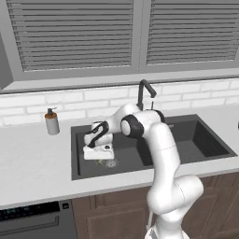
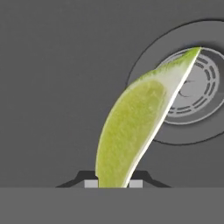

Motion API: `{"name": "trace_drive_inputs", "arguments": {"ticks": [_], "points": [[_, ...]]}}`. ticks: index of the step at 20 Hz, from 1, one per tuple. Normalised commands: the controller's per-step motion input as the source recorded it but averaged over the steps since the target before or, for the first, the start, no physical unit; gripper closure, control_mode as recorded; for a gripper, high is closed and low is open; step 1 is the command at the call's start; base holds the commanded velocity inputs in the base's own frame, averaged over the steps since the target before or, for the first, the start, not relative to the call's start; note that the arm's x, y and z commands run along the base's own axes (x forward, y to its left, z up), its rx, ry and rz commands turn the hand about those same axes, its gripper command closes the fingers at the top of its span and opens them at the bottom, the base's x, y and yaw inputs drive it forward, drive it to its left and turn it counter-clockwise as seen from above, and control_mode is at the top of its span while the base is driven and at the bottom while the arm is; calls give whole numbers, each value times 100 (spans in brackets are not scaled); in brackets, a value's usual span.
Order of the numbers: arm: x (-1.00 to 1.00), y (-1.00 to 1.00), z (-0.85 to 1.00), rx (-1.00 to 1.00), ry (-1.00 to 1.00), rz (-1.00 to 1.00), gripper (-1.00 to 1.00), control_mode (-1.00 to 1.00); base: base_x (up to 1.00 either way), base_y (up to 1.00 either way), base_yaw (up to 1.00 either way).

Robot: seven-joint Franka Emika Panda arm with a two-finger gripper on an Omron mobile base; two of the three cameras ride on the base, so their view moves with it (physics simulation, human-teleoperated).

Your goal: Pick the lemon wedge from the sink and place it in the bowl. Then pick the bowl and place it in the microwave. Then close the microwave door and press the start button.

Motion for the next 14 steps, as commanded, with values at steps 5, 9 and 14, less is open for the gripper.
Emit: {"name": "trace_drive_inputs", "arguments": {"ticks": [5, 9, 14], "points": [[-26, -13, 58, 3, 0, 0, 100, -100, 0, 0, 0], [-59, -4, 97, 0, -1, 0, 100, -100, 0, 0, 0], [-80, -14, 100, 0, -10, 0, 100, -100, 0, 0, 0]]}}
